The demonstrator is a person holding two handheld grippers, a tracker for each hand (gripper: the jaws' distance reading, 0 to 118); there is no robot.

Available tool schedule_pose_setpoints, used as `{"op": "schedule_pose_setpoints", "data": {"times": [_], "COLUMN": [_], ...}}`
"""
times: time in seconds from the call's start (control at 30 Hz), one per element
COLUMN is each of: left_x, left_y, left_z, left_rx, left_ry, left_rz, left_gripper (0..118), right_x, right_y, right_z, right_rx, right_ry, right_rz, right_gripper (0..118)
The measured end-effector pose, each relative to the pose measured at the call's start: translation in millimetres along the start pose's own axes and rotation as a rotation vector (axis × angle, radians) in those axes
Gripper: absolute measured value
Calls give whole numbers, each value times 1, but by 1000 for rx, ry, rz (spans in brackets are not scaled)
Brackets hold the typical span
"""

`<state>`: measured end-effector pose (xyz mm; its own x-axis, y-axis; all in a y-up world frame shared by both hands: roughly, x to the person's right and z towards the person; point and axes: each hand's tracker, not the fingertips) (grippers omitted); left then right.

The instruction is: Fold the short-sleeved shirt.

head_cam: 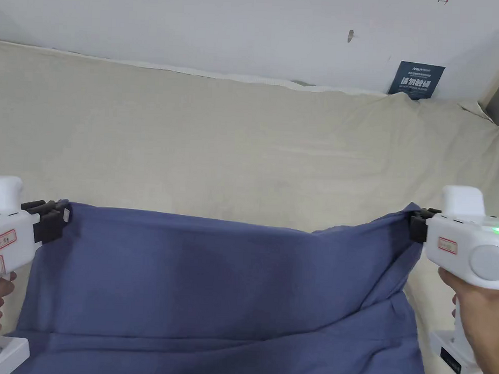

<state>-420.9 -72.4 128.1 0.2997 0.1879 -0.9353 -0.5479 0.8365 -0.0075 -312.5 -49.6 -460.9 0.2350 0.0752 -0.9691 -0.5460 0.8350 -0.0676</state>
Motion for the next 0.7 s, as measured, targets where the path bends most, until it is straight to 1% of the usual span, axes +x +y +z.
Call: {"op": "schedule_pose_setpoints", "data": {"times": [0.07,0.1,0.13,0.17,0.2,0.23,0.3,0.33,0.37,0.43,0.47,0.5,0.53,0.57,0.6,0.63,0.67,0.7], "left_x": [4,-13,-13,-13,-11,-10,-4,-2,-18,-18,-12,-3,-2,-1,0,2,2,1], "left_y": [-7,-10,-14,-20,-29,-36,-56,-66,-79,-105,-118,-129,-140,-153,-164,-171,-180,-186], "left_z": [19,20,29,41,56,66,93,102,108,125,132,138,142,147,152,155,157,157], "left_rx": [22,27,27,31,54,72,84,97,101,108,99,77,59,66,58,46,36,19], "left_ry": [-27,-41,-38,-42,-38,-35,-14,3,6,16,53,112,121,100,99,100,100,108], "left_rz": [-26,-34,-36,-39,-48,-51,-55,-47,-30,-17,-33,-50,-54,-48,-37,-22,-17,-17], "left_gripper": [4,4,4,4,4,4,4,4,4,4,4,4,4,4,4,4,4,4], "right_x": [3,2,1,-7,-7,-7,-11,-11,-13,-16,-17,-19,-20,-20,-22,-24,-26,-28], "right_y": [-13,-22,-29,-34,-44,-52,-77,-90,-109,-143,-162,-178,-192,-204,-218,-229,-238,-243], "right_z": [20,35,49,79,98,110,144,157,171,192,201,206,210,210,210,208,201,195], "right_rx": [37,67,90,104,124,135,149,150,158,156,150,145,134,107,104,100,44,8], "right_ry": [28,31,33,70,98,110,89,96,101,91,94,90,84,87,82,75,55,64], "right_rz": [21,51,71,102,117,112,82,80,77,53,56,57,48,10,-10,-1,11,-5], "right_gripper": [1,1,1,1,1,1,1,1,1,1,1,1,1,1,1,1,1,1]}}
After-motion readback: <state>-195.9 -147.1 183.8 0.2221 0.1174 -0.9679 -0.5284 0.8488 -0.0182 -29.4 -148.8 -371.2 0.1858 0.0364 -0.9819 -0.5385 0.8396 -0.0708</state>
